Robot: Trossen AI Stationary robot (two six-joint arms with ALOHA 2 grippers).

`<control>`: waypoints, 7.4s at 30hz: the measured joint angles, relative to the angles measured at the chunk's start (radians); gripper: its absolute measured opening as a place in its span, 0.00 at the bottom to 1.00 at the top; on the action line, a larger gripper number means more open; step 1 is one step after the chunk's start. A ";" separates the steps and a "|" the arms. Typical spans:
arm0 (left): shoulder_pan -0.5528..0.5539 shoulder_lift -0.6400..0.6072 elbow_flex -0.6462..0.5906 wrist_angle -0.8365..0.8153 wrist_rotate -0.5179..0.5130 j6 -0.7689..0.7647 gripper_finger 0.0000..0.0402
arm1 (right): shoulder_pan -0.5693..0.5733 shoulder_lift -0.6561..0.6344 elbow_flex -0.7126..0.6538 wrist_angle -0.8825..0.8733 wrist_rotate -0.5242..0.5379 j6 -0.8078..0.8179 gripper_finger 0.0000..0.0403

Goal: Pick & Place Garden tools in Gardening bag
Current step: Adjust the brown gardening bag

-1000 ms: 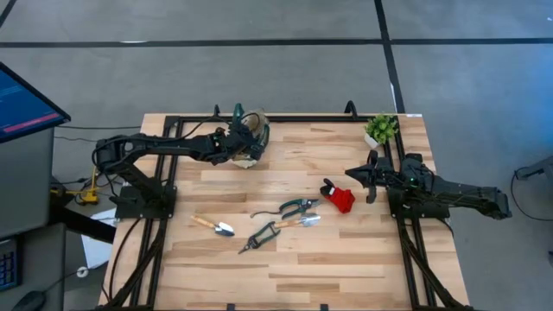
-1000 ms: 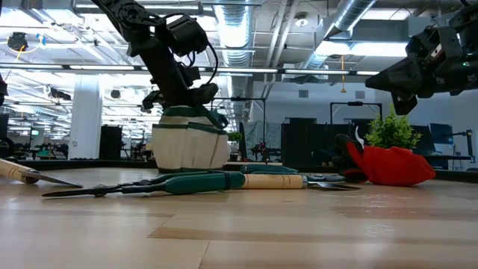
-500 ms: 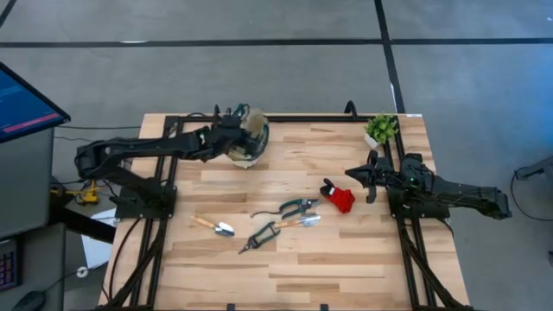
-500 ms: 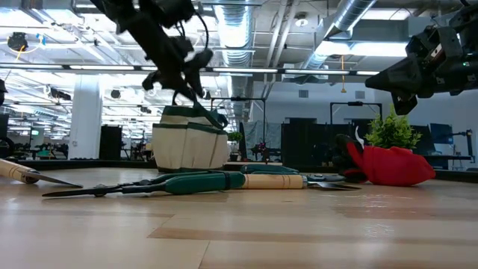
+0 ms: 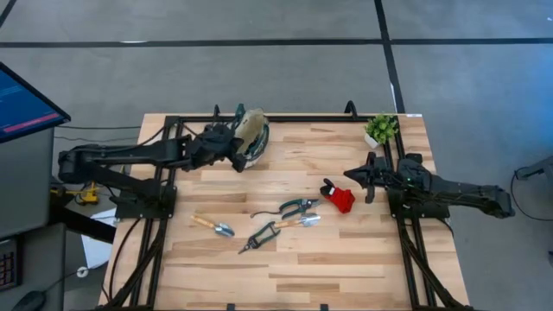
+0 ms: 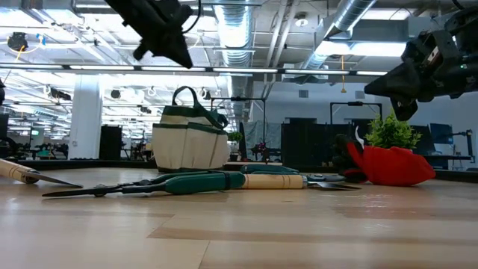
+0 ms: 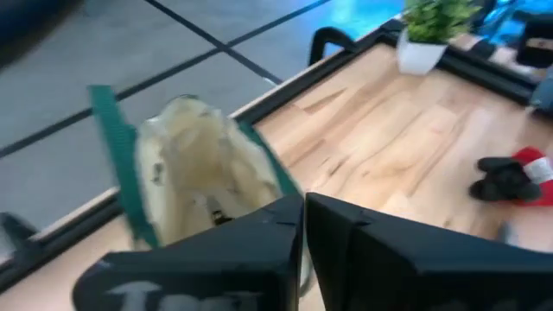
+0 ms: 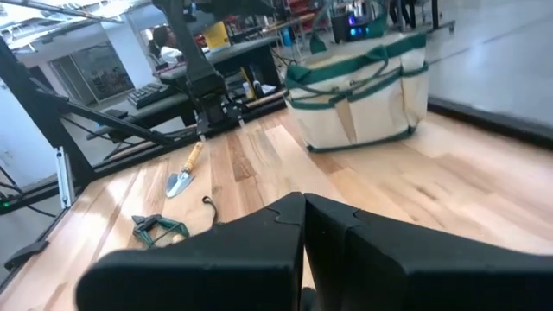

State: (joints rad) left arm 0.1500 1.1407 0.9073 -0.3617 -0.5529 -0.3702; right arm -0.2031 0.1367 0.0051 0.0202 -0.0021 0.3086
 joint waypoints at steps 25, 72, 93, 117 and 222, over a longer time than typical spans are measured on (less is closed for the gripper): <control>-0.105 -0.087 -0.172 0.028 -0.052 0.206 0.01 | 0.055 0.258 0.013 0.273 0.002 -0.028 0.00; 0.019 0.216 -0.171 0.119 0.172 0.383 0.15 | 0.055 0.258 0.019 0.243 0.002 -0.079 0.00; -0.226 0.210 -0.170 0.170 0.333 0.357 0.00 | 0.055 0.258 0.019 0.250 0.002 -0.082 0.00; -0.250 0.210 -0.171 -0.083 0.089 0.188 0.00 | 0.055 0.258 0.019 0.248 0.002 -0.094 0.00; -0.217 0.266 -0.170 0.540 -0.028 0.864 0.44 | 0.132 0.831 0.205 0.535 0.029 -0.157 0.00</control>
State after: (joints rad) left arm -0.0674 1.4071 0.7372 0.1787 -0.5806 0.4936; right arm -0.0711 0.9676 0.2104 0.5549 0.0269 0.1513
